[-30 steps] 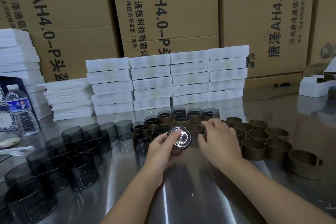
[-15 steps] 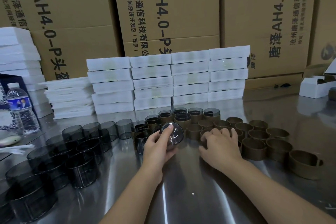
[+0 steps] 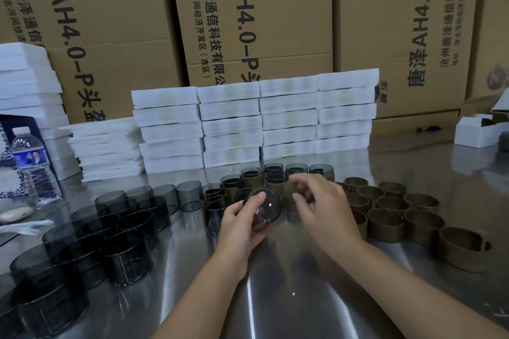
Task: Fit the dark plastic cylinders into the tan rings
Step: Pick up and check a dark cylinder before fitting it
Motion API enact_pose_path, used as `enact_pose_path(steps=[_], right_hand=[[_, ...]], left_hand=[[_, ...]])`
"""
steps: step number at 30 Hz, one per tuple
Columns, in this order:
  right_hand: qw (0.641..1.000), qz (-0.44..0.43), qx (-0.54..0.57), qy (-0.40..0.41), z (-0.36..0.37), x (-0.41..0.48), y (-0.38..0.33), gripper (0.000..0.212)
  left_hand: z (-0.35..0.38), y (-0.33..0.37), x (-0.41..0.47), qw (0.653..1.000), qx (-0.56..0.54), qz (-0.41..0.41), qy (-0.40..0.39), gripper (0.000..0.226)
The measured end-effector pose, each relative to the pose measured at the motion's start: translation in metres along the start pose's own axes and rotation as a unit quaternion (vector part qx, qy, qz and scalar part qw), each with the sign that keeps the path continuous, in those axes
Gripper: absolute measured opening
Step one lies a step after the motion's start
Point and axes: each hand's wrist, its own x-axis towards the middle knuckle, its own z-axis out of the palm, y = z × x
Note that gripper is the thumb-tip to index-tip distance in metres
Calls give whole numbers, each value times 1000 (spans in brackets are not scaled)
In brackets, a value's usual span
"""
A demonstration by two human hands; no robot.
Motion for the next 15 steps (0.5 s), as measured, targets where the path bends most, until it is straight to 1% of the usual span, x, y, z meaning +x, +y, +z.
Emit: enact_pose_path(steps=[3, 6, 11, 13, 15], right_hand=[[999, -36, 18, 33, -2, -1, -3, 34], [996, -70, 23, 40, -2, -3, -5, 35], [992, -114, 35, 50, -1, -6, -9, 33], [990, -123, 42, 54, 0, -7, -11, 34], [990, -123, 49, 51, 1, -9, -11, 38]], left_hand=[[0, -2, 0, 1000, 6, 6, 3, 44], [0, -2, 0, 1000, -3, 28, -4, 43], [0, -4, 0, 999, 17, 39, -19, 63], [1, -4, 1, 999, 9, 32, -22, 65], [0, -3, 1, 999, 2, 17, -29, 73]])
